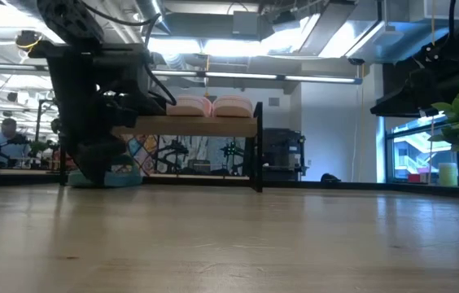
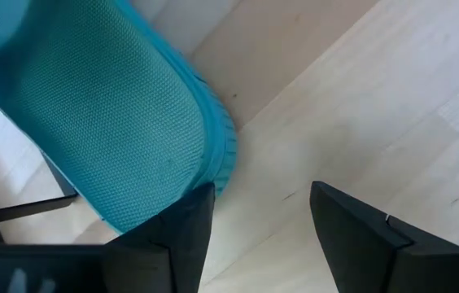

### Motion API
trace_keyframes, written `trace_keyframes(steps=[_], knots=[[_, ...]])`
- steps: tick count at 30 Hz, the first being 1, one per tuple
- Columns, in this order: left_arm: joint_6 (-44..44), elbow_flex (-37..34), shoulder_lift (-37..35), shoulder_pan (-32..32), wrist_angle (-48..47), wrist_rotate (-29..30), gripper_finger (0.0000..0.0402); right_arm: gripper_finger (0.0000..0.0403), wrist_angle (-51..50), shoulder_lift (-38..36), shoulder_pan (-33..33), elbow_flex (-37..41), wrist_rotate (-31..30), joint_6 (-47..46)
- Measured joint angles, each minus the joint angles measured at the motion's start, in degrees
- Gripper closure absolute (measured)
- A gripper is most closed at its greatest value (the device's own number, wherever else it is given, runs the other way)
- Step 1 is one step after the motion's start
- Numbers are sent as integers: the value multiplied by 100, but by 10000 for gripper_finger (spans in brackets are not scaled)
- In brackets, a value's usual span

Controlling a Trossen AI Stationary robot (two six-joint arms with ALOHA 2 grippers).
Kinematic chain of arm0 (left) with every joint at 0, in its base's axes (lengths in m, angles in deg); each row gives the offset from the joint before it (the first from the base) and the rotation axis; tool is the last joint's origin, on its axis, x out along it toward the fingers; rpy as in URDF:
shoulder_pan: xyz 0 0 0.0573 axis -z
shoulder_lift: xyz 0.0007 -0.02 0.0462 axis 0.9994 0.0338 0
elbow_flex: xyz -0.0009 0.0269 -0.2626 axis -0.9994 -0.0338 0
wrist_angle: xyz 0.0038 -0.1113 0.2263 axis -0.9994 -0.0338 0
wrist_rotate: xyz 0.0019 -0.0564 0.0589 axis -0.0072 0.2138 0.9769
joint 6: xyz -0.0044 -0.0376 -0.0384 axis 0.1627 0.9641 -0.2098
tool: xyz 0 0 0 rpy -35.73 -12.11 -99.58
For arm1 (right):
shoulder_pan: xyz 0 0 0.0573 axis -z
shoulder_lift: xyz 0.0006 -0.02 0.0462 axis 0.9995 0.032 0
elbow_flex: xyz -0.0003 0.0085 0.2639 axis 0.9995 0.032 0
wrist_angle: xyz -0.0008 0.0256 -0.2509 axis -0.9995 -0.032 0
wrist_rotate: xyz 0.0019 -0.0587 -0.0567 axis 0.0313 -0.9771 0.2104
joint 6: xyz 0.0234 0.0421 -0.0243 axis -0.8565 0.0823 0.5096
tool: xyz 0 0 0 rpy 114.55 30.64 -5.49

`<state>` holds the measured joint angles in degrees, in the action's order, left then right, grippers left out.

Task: Pick and place slides into the shelf
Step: Put the left green slide under the shelf, then put the green slide under the shelf

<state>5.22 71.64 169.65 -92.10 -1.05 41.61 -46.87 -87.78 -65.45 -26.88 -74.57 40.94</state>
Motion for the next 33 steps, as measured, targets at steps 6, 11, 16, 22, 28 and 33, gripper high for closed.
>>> trace_keyframes(steps=[6,11,16,22,28,33], knots=[[-12,37,-52,164,117,-170,199,197,-2,1,-1,0,0,-1],[-123,518,-206,753,256,-270,199,197,-2,1,1,0,0,-6],[-1852,1326,-226,1253,1949,-315,199,197,-4,-1,-1,0,2,-15],[-4393,2115,210,1349,3962,-250,199,197,-3,1,0,0,2,-17],[-5733,3252,1392,1298,4257,-321,199,197,-3,-1,1,0,2,-40],[-6200,4353,2458,1298,4299,-1088,199,197,-4,-1,1,0,4,-48]])
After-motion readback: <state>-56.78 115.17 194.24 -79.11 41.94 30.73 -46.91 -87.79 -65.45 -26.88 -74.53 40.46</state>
